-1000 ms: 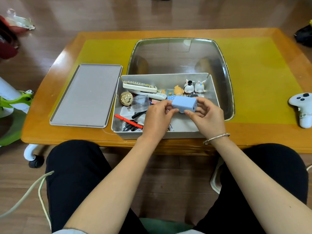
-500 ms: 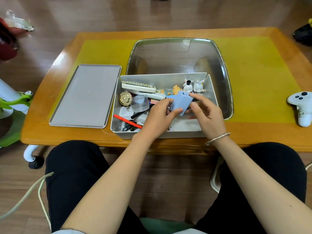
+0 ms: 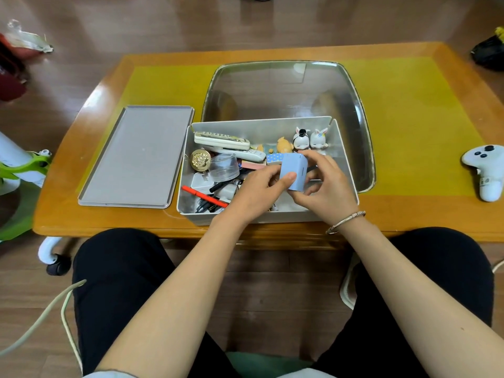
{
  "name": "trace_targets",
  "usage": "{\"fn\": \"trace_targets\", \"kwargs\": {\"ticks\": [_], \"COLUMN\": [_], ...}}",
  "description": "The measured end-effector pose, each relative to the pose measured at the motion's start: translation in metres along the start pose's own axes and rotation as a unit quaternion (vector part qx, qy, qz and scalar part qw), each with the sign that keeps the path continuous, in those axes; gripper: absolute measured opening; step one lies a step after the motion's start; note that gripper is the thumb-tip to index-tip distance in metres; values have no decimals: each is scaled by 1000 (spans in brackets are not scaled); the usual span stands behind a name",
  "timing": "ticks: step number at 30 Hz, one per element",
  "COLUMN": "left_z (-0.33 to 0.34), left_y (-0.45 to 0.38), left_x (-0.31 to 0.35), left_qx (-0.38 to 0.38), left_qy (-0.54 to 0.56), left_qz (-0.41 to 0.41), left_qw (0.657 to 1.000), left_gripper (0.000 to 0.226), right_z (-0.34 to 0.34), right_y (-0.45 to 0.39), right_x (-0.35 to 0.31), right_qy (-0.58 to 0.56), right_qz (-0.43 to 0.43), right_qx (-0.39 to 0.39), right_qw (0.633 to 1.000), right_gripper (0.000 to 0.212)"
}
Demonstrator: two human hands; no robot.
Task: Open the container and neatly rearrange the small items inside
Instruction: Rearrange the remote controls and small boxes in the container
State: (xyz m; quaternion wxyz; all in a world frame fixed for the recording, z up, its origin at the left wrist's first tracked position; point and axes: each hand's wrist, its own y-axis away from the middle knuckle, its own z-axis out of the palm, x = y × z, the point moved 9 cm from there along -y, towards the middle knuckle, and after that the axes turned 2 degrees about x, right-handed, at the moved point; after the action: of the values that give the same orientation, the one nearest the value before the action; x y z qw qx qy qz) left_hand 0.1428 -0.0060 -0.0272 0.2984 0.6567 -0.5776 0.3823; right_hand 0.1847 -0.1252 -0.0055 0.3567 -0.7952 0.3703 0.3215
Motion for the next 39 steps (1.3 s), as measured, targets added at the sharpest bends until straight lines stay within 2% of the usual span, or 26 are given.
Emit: {"fn": "trace_targets", "kwargs": {"ticks": [5, 11, 14, 17, 20, 23, 28, 32, 39], "left_z": [1, 1, 2, 6, 13, 27, 61, 79, 77], "left_y": [-2, -3, -7, -11, -14, -19, -23, -25, -31], "left_x": [-8, -15, -20, -20, -11, -5, -4, -16, -14], "left_qx": [10, 5, 3, -15, -57, -108, -198, -245, -221], "left_qy": [25, 77, 69, 28, -31, -50, -68, -105, -182], "left_qz": [-22, -51, -67, -75, -55, -59, -80, -104, -71], "left_qw": [999, 996, 995, 997, 996, 991, 975, 958, 956], "left_gripper": [22, 30, 30, 33, 42, 34, 38, 41, 44], "right_z": [1, 6, 8, 1, -32, -61, -48, -43, -43], "right_y": [0, 2, 1, 1, -1, -2, -5, -4, -1], "right_x": [-6, -7, -4, 9, 19, 33, 61, 68, 67], "right_qy": [34, 57, 71, 182, 259, 221, 148, 111, 78], "right_qz": [-25, -28, -23, -9, 13, 70, 146, 164, 167], "right_qx": [-7, -28, -66, -107, -24, 69, 17, 14, 23], "right_qw": [999, 998, 995, 977, 966, 970, 978, 980, 983], "right_gripper": [66, 65, 67, 69, 55, 48, 53, 58, 61]}}
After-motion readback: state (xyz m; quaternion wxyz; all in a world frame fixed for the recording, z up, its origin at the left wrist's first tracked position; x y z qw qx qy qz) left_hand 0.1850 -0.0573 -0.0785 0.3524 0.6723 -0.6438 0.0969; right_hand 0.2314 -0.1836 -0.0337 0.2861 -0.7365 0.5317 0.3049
